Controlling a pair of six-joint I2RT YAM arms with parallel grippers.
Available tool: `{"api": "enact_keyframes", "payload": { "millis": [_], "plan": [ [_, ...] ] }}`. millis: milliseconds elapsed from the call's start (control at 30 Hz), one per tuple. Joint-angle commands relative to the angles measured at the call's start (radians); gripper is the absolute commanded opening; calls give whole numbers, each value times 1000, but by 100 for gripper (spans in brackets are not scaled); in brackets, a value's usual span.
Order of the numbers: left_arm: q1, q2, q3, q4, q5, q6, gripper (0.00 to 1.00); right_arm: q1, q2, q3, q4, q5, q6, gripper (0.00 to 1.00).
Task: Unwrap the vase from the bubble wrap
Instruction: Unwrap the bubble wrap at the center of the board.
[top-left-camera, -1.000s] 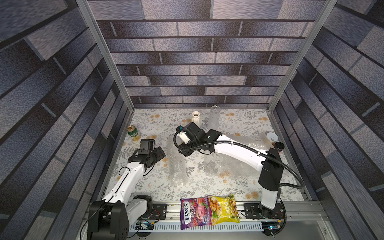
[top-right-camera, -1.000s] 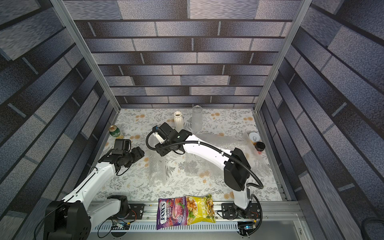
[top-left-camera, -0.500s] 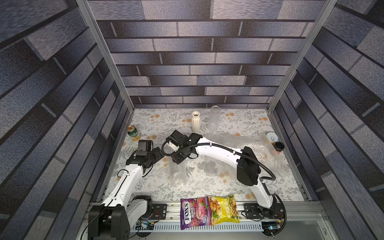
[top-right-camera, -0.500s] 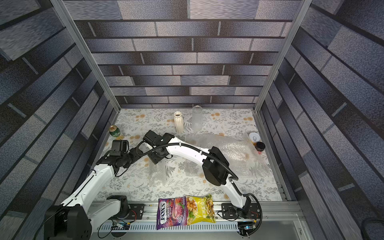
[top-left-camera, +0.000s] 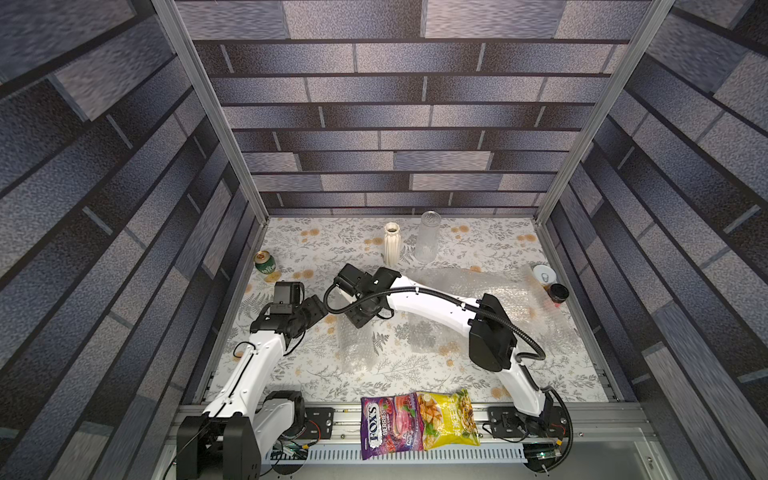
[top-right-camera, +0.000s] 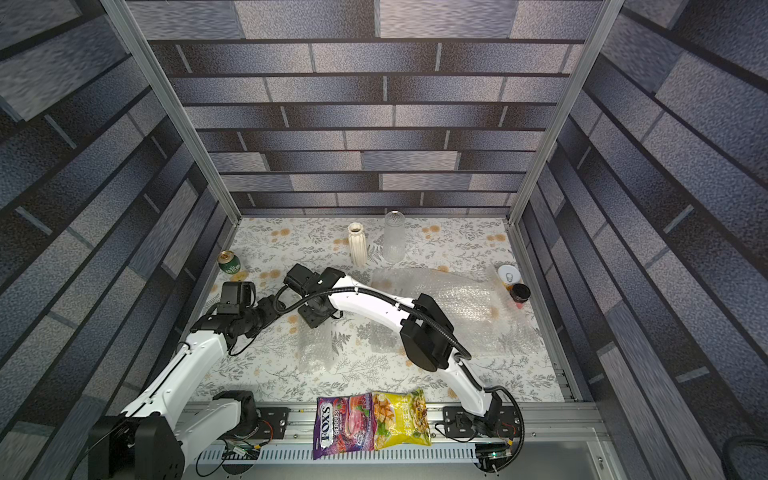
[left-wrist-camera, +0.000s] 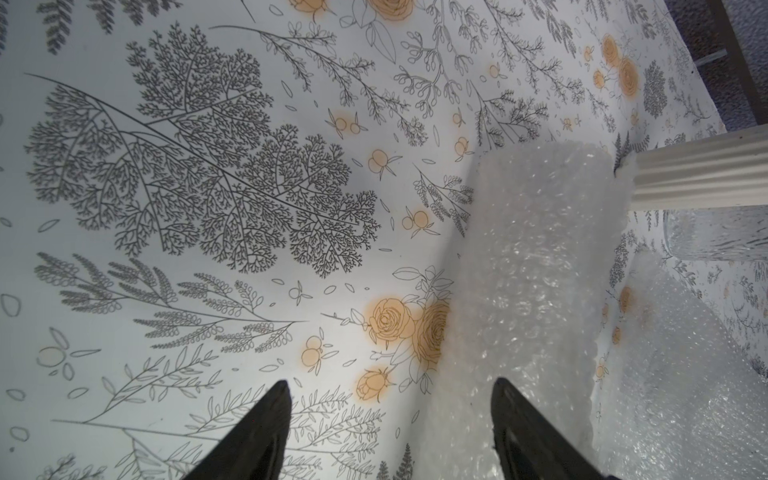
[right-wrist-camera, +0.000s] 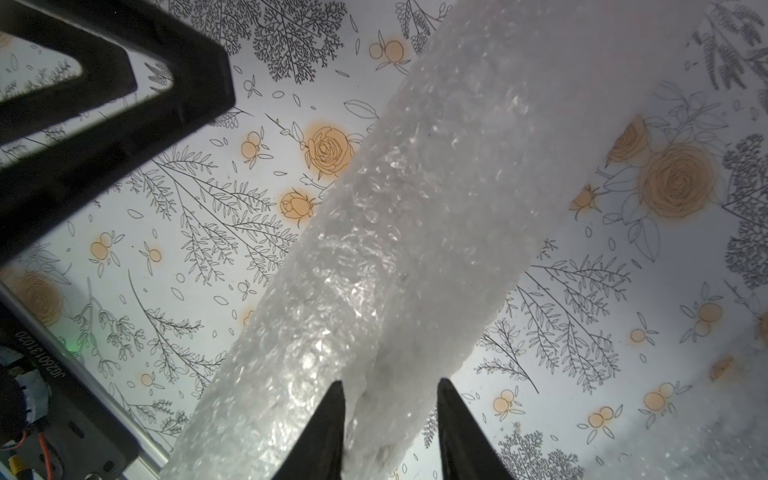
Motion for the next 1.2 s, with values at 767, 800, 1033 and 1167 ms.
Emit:
{"api": "enact_keyframes", "payload": {
  "millis": [767,800,1033,1167],
  "plan": [
    [-211,232,15,158,68,-36,78,-34,-149,-235,89,100,65,1],
    [-223,244,23,164,67,-39,78,-40,-164,-254,96,103,69,0],
    [-287,301,75,187,72,-51,78,-70,-259,-366,139,123,86,0],
    [-317,317,100,185,67,-59,78,-103,-297,-428,151,130,89,0]
  ]
}}
